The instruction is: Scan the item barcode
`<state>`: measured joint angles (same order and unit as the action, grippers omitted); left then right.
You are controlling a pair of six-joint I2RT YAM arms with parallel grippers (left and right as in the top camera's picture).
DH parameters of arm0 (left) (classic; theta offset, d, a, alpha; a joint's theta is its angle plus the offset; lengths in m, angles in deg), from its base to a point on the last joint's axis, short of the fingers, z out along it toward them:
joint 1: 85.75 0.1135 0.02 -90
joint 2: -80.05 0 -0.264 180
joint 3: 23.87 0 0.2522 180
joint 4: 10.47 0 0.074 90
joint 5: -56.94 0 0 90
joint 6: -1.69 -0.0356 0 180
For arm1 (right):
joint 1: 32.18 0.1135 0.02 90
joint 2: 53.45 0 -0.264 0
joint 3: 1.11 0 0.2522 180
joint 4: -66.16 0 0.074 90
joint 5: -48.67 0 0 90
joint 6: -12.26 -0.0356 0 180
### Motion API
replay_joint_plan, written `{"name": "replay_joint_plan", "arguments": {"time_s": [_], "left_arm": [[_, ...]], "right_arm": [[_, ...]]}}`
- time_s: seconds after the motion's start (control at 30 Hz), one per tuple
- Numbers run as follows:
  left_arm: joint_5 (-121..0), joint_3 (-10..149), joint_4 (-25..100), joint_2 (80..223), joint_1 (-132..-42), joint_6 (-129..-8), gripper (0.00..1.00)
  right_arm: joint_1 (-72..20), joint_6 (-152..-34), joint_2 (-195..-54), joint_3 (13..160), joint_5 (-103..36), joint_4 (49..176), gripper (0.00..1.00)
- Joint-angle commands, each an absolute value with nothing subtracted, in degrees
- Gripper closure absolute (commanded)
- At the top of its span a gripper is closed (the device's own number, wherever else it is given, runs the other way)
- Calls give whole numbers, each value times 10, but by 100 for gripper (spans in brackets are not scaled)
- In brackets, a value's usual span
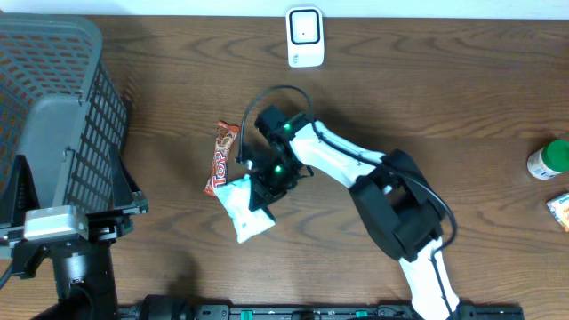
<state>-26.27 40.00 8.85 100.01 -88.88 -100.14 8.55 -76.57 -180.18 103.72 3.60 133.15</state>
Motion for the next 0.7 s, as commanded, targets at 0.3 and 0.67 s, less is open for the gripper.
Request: {"name": "replay_joint_plan", "arguments": {"time_s": [0.3,0.67], "left_arm": [[-266,396,88,993,-886,-998,2],[-266,396,88,993,-886,-998,2]], "right_arm": [[85,-738,-1766,1042,137,1315,99],[32,-802,-1702,1042,122,1315,99]]}}
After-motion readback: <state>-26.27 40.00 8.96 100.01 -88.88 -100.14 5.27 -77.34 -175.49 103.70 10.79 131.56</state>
